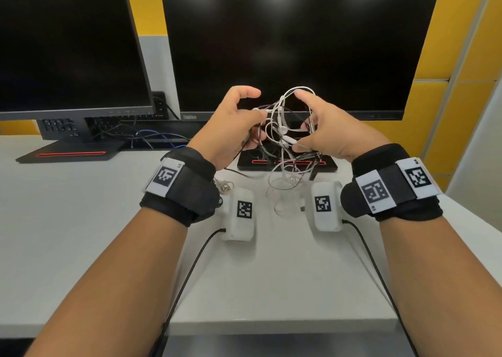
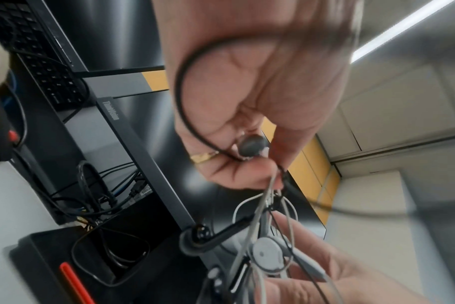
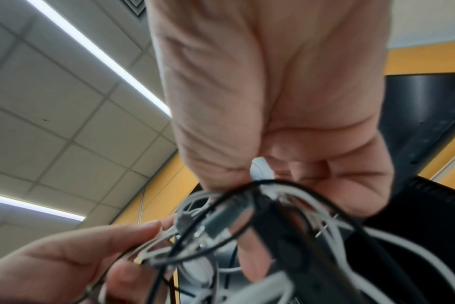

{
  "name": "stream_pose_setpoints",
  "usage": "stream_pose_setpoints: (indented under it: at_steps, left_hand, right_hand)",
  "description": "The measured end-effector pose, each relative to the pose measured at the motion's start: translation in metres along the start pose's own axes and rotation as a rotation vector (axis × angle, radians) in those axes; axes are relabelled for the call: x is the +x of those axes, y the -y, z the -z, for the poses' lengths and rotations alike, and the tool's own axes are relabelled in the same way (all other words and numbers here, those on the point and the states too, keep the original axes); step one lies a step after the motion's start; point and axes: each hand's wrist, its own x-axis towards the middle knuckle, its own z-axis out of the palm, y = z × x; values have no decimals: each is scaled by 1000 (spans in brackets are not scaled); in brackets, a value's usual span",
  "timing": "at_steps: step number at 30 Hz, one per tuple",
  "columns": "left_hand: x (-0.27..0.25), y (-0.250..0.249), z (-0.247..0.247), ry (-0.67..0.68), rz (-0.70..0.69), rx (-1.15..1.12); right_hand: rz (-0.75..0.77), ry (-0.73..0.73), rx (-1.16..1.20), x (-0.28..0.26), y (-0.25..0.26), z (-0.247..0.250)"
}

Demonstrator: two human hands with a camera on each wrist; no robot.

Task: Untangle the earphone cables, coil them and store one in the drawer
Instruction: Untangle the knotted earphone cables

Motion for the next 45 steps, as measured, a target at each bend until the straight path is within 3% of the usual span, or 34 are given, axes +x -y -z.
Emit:
stream_pose_setpoints:
  at_steps: [3,8,14,17,20,24,28,31,34,39,43,45]
  left_hand:
    - [-2,0,0,43,-10,80]
    - [-2,-2,3,32,-4,179]
    - [3,2,0,-57,69,296]
    - [5,3,1,-52,79,305]
    - [2,1,0,39,47,294]
    - [0,-2,0,74,11,89]
    - [3,-2,3,-99,-68,-111]
    - [7,2,6,-233,-112,-127]
    - [7,4,4,-281,-128,-64]
    - [4,4,4,-111,-61,76]
    - [3,7,2,-30,-66,161]
    - [2,9,-2,13,-75,208]
  right_hand:
    - [-21,-45,-14,5,-4,-1]
    - [-59,-280,26,7,-12,2]
    - [-94,-417,148,12,-14,-1]
    - [-64,-413,259,12,-14,-2]
    - [-26,-390,307,9,-10,-3]
    - [-23,-331,224,7,-10,-2]
    - [-100,-265,123,7,-16,0]
    - [-169,-246,81,7,-17,-1]
    - [-207,-207,54,7,-14,-4]
    - [-225,-344,158,9,-13,-2]
    - [-107,-420,146,7,-7,0]
    - [-28,-355,197,5,0,-1]
